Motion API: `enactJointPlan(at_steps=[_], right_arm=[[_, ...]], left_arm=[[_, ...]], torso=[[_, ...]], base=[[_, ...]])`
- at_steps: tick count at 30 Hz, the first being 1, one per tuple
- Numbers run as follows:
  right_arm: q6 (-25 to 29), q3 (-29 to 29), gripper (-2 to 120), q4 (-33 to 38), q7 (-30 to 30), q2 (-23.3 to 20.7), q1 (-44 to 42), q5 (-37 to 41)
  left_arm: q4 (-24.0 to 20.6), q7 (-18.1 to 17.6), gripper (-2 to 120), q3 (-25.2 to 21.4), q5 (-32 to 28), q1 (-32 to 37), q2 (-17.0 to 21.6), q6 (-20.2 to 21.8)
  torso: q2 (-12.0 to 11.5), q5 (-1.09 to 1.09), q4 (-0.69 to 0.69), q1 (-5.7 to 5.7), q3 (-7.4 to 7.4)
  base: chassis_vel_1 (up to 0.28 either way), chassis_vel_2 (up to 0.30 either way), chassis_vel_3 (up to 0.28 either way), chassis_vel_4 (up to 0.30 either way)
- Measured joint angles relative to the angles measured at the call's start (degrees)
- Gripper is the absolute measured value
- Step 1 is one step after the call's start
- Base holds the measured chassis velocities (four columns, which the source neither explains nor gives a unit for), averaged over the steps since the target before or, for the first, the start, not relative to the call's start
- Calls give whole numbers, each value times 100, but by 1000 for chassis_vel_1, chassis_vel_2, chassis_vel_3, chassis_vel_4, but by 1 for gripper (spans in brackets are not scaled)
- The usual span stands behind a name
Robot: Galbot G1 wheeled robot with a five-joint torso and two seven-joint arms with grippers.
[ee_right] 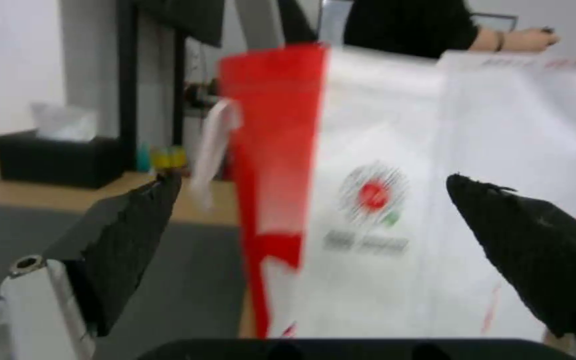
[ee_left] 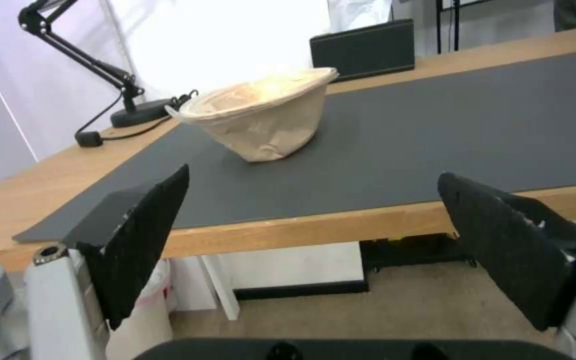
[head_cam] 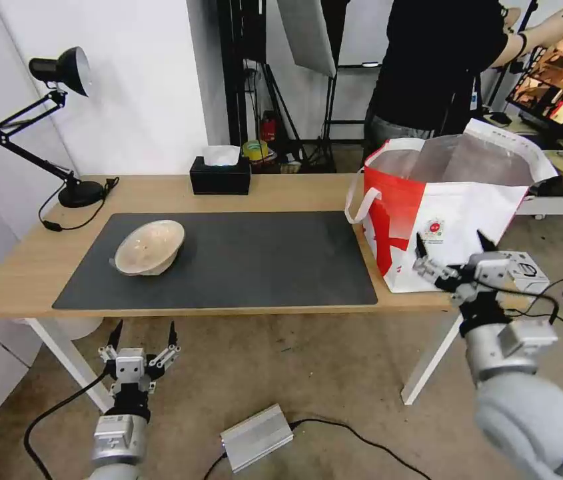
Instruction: Pick up the trash from the table and place it into the takeout bag.
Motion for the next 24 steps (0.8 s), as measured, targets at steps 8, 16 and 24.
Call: enactJointPlan(at_steps=[8,16,24], right_arm=[[312,-335,100,-336,-508,175,-93,-386],[302,-554,100,-612,-628,443,-257,-1010],[315,-506,100,-829,-421,537,-323,-1148]], left_arm=[[17,2,100,0,5,12,3,-1],[34,3,100,-6,11,19,-8,-2],[50,3,100,-14,11,22,-3,-2]], torso=[[0,0,0,0,1],[0,1,0,0,0],[0,1,0,0,1]], base=[[0,0,0,0],[0,0,0,0],[0,0,0,0]])
